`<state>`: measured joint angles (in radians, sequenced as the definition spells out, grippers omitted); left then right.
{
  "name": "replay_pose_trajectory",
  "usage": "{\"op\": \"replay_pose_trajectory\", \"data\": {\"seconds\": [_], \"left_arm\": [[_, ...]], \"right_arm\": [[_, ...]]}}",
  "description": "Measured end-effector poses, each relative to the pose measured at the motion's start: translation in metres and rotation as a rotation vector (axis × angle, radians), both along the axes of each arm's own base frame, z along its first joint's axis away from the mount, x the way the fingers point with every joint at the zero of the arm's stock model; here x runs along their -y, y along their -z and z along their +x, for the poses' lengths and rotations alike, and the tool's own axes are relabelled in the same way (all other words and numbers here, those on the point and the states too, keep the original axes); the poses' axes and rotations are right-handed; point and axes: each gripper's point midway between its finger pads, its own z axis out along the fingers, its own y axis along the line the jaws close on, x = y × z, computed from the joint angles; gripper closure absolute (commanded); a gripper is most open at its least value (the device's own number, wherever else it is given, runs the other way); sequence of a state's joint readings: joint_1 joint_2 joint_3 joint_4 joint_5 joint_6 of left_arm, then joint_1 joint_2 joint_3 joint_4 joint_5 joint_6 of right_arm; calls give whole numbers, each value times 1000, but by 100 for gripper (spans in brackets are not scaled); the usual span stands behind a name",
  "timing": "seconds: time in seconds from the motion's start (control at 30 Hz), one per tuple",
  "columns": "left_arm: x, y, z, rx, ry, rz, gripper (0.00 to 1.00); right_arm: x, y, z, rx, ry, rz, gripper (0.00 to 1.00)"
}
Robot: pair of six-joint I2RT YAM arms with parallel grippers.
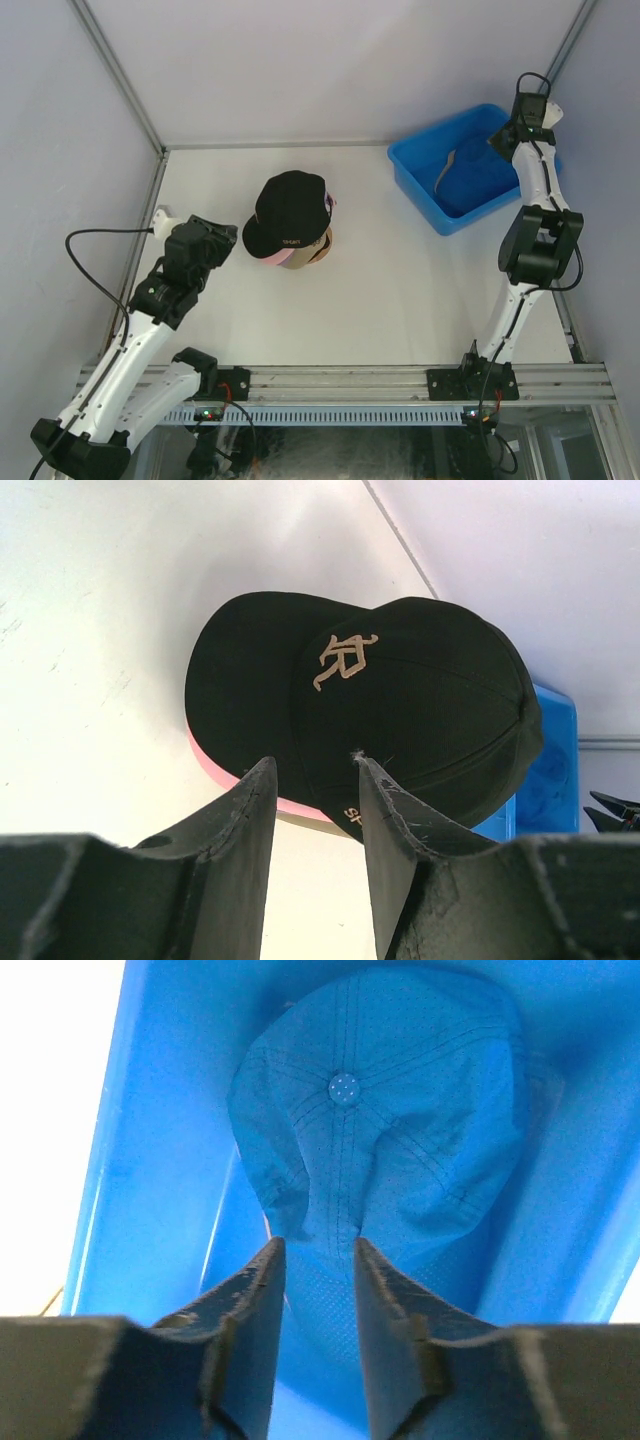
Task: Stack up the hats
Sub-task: Adjust the hat in the bin.
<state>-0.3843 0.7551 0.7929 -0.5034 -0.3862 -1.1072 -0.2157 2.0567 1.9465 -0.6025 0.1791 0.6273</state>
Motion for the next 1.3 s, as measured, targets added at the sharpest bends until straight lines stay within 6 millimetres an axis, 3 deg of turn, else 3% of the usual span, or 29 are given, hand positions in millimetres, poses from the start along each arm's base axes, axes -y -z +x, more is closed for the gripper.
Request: {"op": "replay_pose_trajectory", "data": {"seconds": [0.2,0.33,0.43,0.6,0.67,0.87,1.07,1.2,1.3], "left_arm": [[0,1,0,-3,-2,-4,58],[0,1,0,-6,-3,-4,58],[0,3,0,-11,-5,-1,58],[-1,5,-1,-19,-7,3,58],[-1,6,0,-24,-8,5,58],[0,10,1,-39,-7,11,59],[-1,7,0,-29,-6,6,59],[-2,1,-4,-9,-6,-2,59],[-3,-1,-7,-3,-5,-7,59]], "right_arm": [[3,14,17,-21,-21,13,52],[6,45,29,-73,-34,19,53],[7,69,35,-119,-42,22,66],[9,79,37,-144,-49,16,100],[9,77,38,-141,-52,1,100],[2,58,30,-127,-54,-53,100],[-7,-2,17,-27,-60,-108,100],[-10,-44,14,60,-64,-131,91],[-12,-55,13,90,-68,-137,86]]}}
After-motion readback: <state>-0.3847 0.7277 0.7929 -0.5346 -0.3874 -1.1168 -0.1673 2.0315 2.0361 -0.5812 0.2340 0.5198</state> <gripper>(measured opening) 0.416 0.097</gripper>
